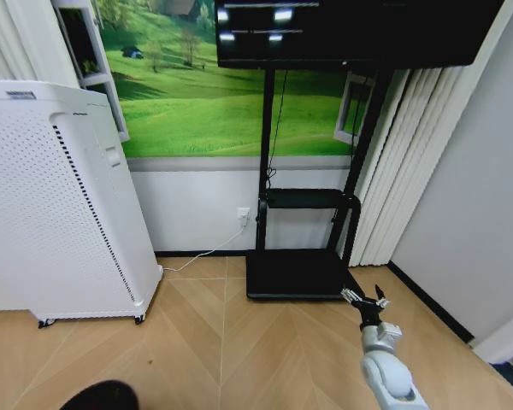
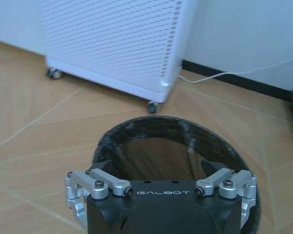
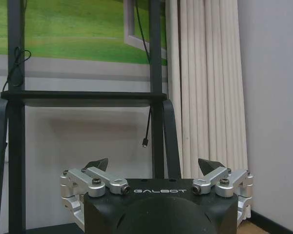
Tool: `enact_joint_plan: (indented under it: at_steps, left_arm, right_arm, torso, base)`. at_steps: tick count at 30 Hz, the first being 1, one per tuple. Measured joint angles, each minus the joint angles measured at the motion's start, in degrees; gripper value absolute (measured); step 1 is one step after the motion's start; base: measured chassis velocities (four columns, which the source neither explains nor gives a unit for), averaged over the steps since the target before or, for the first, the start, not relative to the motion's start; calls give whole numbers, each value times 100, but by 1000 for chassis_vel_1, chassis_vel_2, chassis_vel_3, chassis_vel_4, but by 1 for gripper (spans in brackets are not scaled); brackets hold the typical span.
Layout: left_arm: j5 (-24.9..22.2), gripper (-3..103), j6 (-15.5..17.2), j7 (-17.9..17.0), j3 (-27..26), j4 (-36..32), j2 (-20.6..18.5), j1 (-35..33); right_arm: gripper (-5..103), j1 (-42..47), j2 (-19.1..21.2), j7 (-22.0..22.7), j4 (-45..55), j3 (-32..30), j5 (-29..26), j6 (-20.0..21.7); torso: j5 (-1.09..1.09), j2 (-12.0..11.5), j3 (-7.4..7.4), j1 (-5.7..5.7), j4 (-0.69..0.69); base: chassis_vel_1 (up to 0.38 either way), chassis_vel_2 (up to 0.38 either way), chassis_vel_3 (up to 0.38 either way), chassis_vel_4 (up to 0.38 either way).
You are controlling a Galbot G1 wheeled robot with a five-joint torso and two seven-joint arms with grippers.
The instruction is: Pick up the trash bin and place the garbage on the floor into it.
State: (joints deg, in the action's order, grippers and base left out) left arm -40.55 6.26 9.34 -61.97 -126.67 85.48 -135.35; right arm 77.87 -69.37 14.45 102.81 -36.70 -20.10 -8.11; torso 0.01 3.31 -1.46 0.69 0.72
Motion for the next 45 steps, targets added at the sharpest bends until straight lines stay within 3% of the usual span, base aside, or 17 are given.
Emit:
enact_joint_plan:
  at_steps: [5,14,17,19,24,27,33,39,45]
  left_arm:
    - [187,100,164,87,60,-161,-36,-3]
    - [-13,100,245,-40,-188,-484,-158,345]
    - [-94,100,316,-39,-418,-515,-340,746]
    - [-66,100,457,-85,-562,-516,-676,1322]
    - [-3,100,609,-388,-294,-618,-1158,1888]
    - [497,100,627,-580,81,-606,-1424,2256]
    - [1450,100,463,-482,555,-786,-1537,2469]
    - [1648,100,430,-459,746,-1046,-1686,2599]
    - [1697,100,320,-456,764,-1165,-1717,2647]
  right_arm:
    - [100,74,50,-10,3,-84,80,-48]
    - [100,179,43,44,-35,-181,72,-81]
    - [100,217,33,53,-7,-177,83,-81]
    - [100,276,24,76,70,-188,107,-76]
    - [100,521,39,77,367,-255,159,-61]
    - [100,804,47,25,702,-277,218,-48]
    - [100,1302,131,-420,1577,-14,307,166]
    - [100,2052,5,-817,2424,15,426,375]
    - [100,2398,-158,-885,2667,9,728,418]
  torso:
    - [-1,0,0,0,0]
    - [0,0,0,0,-1]
    - [-1,0,0,0,-2]
    - [-2,0,0,0,-1]
    - [-2,0,-1,0,-1]
    - [-2,0,-1,0,4]
    - [-2,0,0,0,-3]
    - [-2,0,0,0,-1]
    - [0,0,0,0,-1]
  base:
    - [0,0,0,0]
    - [0,0,0,0]
    - [0,0,0,0]
    - [0,0,0,0]
    - [0,0,0,0]
    - [0,0,0,0]
    - [0,0,0,0]
    - [0,0,0,0]
    - [0,0,0,0]
